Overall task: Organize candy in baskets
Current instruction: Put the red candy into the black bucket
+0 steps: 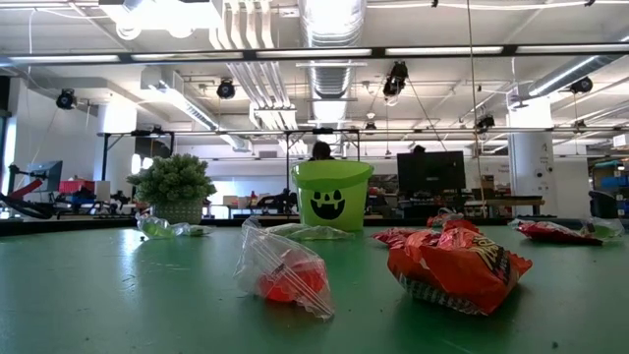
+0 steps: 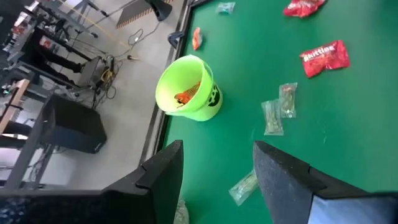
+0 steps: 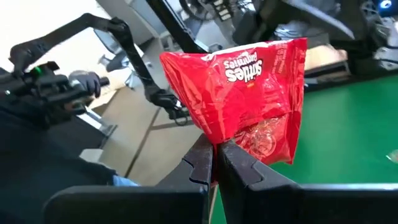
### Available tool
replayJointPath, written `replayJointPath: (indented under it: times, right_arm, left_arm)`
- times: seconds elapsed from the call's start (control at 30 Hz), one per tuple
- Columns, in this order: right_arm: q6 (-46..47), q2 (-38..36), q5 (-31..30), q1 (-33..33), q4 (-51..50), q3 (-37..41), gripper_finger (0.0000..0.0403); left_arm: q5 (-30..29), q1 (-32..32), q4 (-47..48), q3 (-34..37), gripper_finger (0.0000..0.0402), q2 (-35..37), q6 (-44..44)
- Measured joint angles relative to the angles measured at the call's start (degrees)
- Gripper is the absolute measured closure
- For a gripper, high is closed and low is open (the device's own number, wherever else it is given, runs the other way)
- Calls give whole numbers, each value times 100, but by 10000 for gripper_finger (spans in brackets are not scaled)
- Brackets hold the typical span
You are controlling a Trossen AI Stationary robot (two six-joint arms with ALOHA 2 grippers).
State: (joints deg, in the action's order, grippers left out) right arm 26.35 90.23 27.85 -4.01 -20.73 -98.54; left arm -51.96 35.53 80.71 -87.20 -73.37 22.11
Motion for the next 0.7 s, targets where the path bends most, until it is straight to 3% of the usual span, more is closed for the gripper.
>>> replayJointPath:
  times: [0.23, 0.4, 0.7]
  right_arm:
    - [62, 588, 422, -9, -87, -690, 394]
    - [-124, 895, 437, -17, -811, -1226, 394]
    - [-481, 1113, 586, -63, -1067, -1618, 394]
  left_arm:
    - [109, 0, -1302, -22, 225, -267, -845]
    - [497, 3, -2229, -22, 225, -217, -1385]
    - [1073, -17, -2793, -28, 225, -61, -1462]
